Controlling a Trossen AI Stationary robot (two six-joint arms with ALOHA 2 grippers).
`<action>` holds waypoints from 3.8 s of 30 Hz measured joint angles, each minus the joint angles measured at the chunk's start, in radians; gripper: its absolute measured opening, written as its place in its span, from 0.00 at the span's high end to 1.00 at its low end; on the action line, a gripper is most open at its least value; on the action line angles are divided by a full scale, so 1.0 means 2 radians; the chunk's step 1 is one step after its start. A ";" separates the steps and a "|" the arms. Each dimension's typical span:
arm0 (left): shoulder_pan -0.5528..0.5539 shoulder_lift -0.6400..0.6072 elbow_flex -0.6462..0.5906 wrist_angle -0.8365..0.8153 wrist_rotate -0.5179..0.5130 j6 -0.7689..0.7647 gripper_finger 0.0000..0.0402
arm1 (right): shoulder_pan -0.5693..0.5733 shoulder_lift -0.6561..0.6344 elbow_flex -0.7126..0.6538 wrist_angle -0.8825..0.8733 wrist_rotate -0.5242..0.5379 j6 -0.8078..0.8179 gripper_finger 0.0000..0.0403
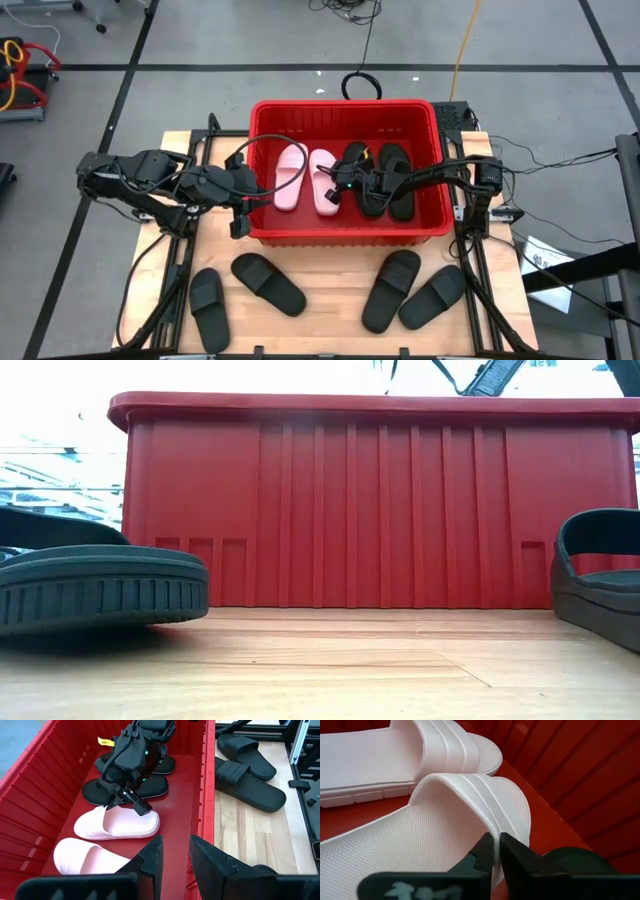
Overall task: Pick and place slides into bin
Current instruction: Put the pink slipper into the red bin, then put the black slipper into the red bin
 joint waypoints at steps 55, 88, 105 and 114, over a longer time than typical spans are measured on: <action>-0.127 0.003 0.000 -0.188 0.010 -0.290 0.77 | 0.127 -0.265 0.000 -0.062 -0.001 -0.145 0.49; -0.397 0.005 -0.217 0.102 0.093 -0.671 0.77 | 0.251 -0.275 0.000 -0.057 -0.001 -0.145 0.50; -0.386 0.005 -0.286 0.144 0.171 -0.709 0.77 | 0.255 -0.275 0.000 -0.056 -0.001 -0.154 0.51; -0.385 0.005 -0.299 0.126 0.173 -0.599 0.77 | 0.255 -0.275 0.000 -0.056 0.000 -0.154 0.51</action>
